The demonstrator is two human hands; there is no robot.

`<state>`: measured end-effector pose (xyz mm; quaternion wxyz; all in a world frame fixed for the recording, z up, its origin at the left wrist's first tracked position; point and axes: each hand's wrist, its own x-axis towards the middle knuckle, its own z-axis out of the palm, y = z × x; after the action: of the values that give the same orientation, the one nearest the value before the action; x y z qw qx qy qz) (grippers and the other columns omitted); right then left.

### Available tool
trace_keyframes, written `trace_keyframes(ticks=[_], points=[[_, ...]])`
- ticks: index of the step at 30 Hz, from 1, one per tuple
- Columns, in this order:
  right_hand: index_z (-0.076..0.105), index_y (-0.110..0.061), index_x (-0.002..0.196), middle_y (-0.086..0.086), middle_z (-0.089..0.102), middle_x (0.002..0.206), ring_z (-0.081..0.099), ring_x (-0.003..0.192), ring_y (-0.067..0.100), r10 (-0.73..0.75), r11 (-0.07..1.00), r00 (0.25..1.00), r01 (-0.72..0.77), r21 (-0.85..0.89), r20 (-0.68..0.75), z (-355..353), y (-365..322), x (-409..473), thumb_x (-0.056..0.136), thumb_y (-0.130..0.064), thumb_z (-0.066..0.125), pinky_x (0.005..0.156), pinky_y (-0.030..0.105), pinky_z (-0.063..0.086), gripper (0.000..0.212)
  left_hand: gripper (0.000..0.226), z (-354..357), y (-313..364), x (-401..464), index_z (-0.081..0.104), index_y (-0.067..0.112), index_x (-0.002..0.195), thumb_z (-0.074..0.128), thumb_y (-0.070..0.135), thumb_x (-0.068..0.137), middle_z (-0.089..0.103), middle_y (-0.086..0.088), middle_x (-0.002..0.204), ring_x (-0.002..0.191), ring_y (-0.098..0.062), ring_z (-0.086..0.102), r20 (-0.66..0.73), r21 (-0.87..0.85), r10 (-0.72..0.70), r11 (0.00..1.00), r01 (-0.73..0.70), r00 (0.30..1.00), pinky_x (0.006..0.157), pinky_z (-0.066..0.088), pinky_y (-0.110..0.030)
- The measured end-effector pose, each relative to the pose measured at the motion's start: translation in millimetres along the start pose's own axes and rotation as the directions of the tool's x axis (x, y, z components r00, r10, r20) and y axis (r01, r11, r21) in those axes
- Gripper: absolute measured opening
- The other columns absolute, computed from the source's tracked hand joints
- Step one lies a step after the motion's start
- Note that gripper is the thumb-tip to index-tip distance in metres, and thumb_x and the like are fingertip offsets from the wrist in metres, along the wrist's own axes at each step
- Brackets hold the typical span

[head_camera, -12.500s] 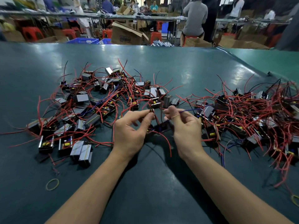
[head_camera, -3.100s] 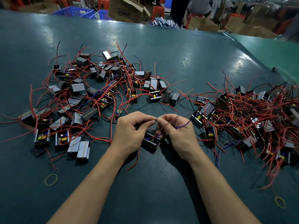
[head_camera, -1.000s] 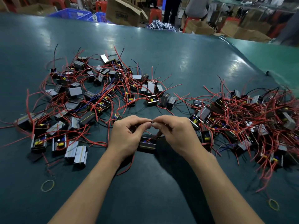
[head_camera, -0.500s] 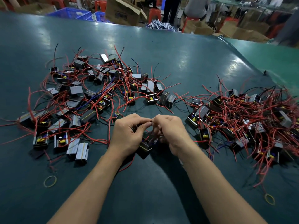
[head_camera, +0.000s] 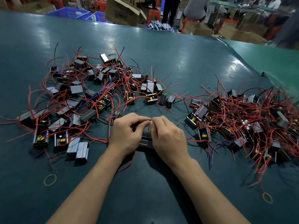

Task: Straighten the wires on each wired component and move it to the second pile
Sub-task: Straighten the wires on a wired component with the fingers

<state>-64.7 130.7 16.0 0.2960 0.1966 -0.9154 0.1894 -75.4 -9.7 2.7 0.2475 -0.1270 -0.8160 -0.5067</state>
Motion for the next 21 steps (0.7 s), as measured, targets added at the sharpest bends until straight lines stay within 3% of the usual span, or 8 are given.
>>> trace_keyframes(ticks=[4,6,8,12,16,21], points=[[0.064,-0.005,0.094,0.008,0.06,0.083,0.059,0.066,0.03,-0.044,0.996,0.997,0.039,0.08,0.071,-9.2,14.2,-3.1,0.095,-0.015,0.06,0.046,0.041,0.048,0.011,0.01,1.0,0.2,-0.1,0.078,0.012,0.089,0.074,0.005,0.083,0.071,0.007,0.081,0.078,-0.003,0.066,0.018,-0.016,-0.01,1.0,0.011,1.0,0.073,0.047,-0.012],[0.064,-0.002,0.109,0.011,0.064,0.091,0.063,0.068,0.034,-0.021,0.991,0.998,0.013,0.131,0.059,-12.6,21.8,-2.0,0.092,-0.01,0.063,0.051,0.046,0.052,0.018,0.009,1.4,0.0,-0.4,0.077,0.012,0.089,0.074,0.006,0.083,0.071,0.007,0.08,0.077,-0.004,0.066,0.024,-0.022,-0.016,1.0,0.016,1.0,0.072,0.048,-0.012],[0.065,-0.003,0.116,0.012,0.066,0.094,0.065,0.068,0.034,-0.097,0.991,0.991,0.088,0.101,0.092,-14.0,27.4,2.4,0.091,-0.008,0.065,0.052,0.046,0.054,0.025,0.009,1.5,-0.3,-0.7,0.078,0.011,0.09,0.074,0.006,0.083,0.071,0.005,0.08,0.076,-0.006,0.066,0.032,-0.013,-0.007,1.0,0.007,0.999,0.071,0.048,-0.014],[0.07,-0.006,0.096,0.009,0.064,0.081,0.06,0.061,0.032,-0.252,0.968,0.955,0.249,0.035,0.16,-19.1,38.5,17.5,0.086,-0.005,0.07,0.045,0.042,0.05,0.009,0.009,0.9,0.5,-1.2,0.078,0.01,0.09,0.074,0.006,0.084,0.071,0.003,0.08,0.075,-0.007,0.065,0.062,-0.002,0.004,1.0,-0.004,0.998,0.07,0.049,-0.017],[0.071,-0.011,0.09,0.005,0.062,0.076,0.06,0.063,0.028,-0.395,0.91,0.89,0.413,-0.036,0.23,-24.9,46.3,31.6,0.087,-0.012,0.072,0.039,0.037,0.047,0.004,0.01,0.4,1.1,-0.4,0.078,0.01,0.09,0.074,0.004,0.083,0.071,0.003,0.08,0.075,-0.006,0.065,0.066,-0.011,-0.008,1.0,0.009,0.998,0.07,0.049,-0.016],[0.07,-0.01,0.087,0.004,0.061,0.072,0.057,0.059,0.026,-0.445,0.87,0.832,0.489,-0.062,0.332,-26.3,46.6,32.4,0.081,-0.008,0.074,0.036,0.031,0.041,0.007,0.01,1.0,0.4,0.2,0.078,0.012,0.089,0.074,0.005,0.082,0.072,0.006,0.08,0.076,-0.004,0.066,0.073,-0.033,-0.03,0.999,0.032,0.997,0.071,0.048,-0.015]])
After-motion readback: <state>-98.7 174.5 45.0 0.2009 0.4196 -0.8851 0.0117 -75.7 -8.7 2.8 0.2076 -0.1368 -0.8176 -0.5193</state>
